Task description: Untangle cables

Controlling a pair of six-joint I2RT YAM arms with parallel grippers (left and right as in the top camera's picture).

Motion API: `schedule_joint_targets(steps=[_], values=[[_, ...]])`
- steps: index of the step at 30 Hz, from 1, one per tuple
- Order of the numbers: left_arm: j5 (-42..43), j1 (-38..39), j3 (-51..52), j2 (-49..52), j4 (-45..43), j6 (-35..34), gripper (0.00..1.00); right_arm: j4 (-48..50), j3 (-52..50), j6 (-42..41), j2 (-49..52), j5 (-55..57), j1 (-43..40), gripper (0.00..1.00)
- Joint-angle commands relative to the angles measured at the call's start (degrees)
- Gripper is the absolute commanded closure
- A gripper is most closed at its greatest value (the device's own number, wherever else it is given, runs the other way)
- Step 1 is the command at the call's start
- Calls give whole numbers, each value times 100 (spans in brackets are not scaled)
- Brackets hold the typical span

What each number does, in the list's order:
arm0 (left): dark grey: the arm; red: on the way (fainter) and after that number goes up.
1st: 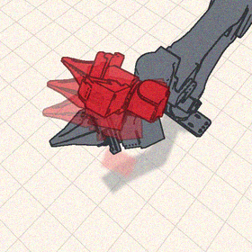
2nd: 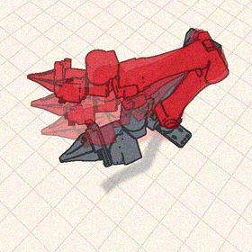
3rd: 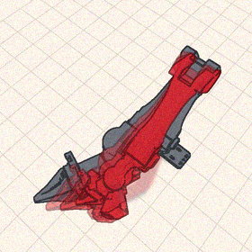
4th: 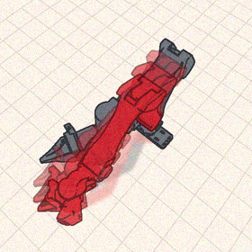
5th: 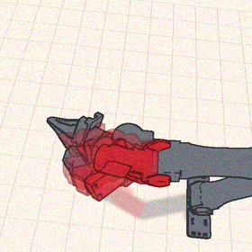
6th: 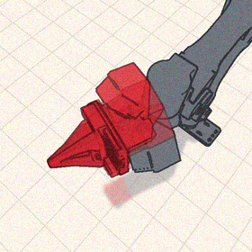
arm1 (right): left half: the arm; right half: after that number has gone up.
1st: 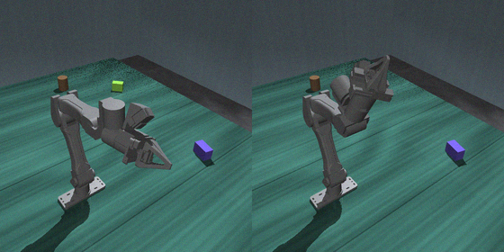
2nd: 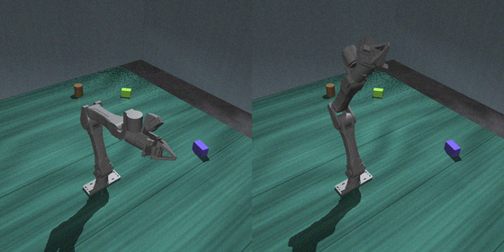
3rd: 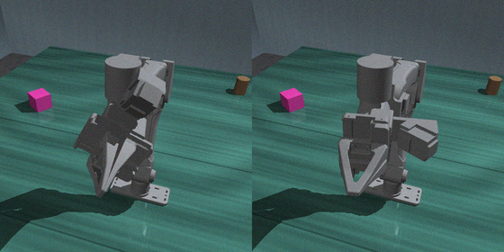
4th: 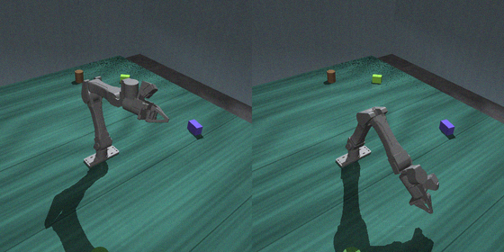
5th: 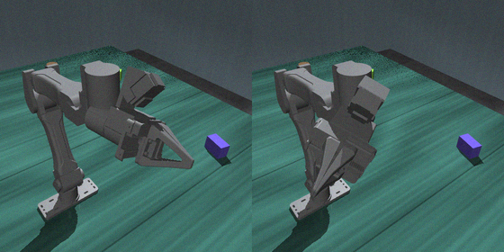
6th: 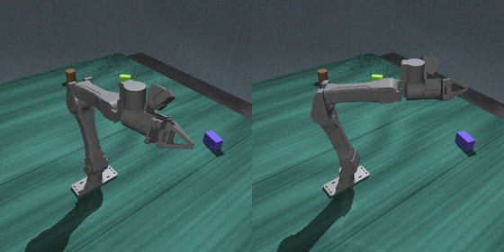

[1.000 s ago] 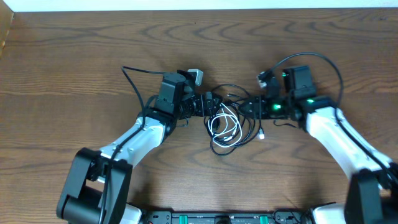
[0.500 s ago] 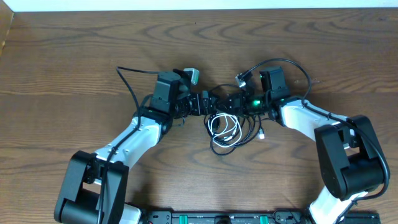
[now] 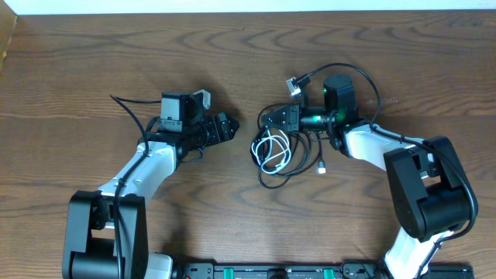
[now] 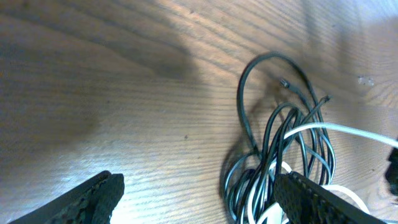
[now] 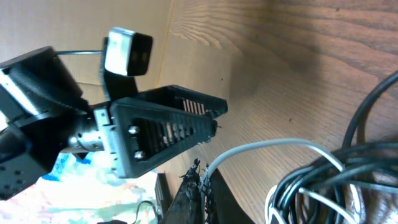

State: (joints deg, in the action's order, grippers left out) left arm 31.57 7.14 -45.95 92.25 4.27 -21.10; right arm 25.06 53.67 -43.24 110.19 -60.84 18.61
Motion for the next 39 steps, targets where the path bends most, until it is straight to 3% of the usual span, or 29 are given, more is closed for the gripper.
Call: schedule_joint_targets(steps=[1,6,14,18,22,27,31,39], values=[[39,-37,-24,-70,87,52,16,44,105,227,-409,-254,-247,99],[42,-37,-24,-70,170,50,15,-345,105,645,-1193,234,-629,98],[83,-35,-24,-70,238,50,16,-2583,107,1816,-2881,1814,-1073,99],[127,-31,-24,-70,238,50,16,-3062,107,2100,-3613,1888,-1158,99],[925,-33,-24,-70,225,52,16,-3534,107,2120,-4133,1930,-1143,99],[2087,-31,-24,-70,164,330,16,-4922,105,1797,-4041,2828,-1139,99],[2092,-31,-24,-70,168,328,16,-5777,96,1711,-3499,3209,-1141,99],[2199,221,-24,-70,168,308,16,-5453,96,1711,-1943,3960,-1154,99]])
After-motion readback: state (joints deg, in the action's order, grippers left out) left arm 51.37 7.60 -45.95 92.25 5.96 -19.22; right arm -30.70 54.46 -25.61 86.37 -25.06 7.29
